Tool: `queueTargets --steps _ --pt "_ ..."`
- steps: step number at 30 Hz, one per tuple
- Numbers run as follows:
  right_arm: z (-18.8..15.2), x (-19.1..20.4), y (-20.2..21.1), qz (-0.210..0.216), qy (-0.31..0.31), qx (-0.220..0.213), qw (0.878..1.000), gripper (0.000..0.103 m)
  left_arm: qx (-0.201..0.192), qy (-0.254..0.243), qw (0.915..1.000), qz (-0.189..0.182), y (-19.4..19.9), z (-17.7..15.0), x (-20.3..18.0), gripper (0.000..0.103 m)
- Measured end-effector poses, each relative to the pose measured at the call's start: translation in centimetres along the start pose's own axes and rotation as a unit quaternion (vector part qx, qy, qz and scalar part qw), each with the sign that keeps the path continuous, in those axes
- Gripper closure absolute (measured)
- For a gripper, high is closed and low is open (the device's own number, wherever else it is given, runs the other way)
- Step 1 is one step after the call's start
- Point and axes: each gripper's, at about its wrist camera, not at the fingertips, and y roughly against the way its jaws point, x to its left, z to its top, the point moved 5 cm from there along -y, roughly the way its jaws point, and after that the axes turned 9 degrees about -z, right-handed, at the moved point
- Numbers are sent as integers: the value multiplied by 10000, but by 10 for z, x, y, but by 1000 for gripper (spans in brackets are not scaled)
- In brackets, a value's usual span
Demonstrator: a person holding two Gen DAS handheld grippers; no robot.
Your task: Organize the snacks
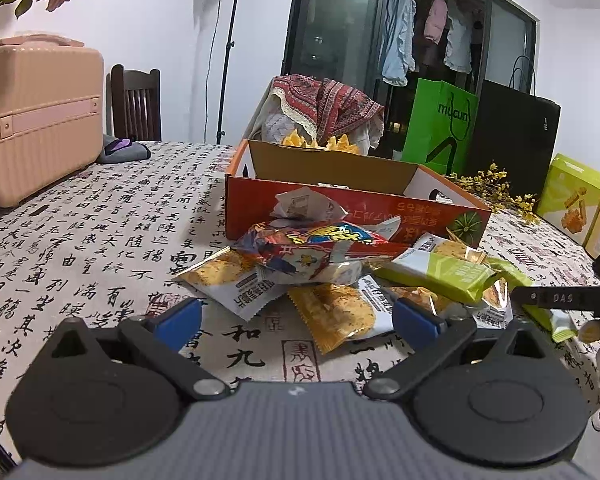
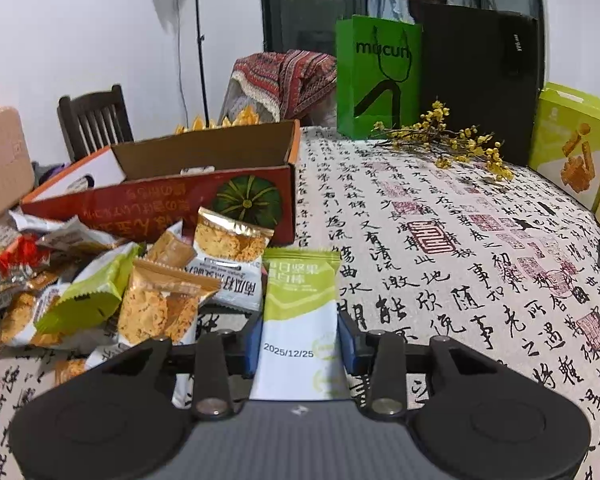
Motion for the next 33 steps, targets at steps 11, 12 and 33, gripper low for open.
queueTargets --steps 11,12,33 --pt "16 -5 24 79 -225 -566 9981 66 64 54 9994 334 -2 -1 16 0" --pt "17 -5 26 115 -247 -610 9978 66 90 73 9993 362 -3 -1 18 0" --pt "8 8 24 301 -293 -542 9976 66 831 111 9951 533 -54 17 59 0"
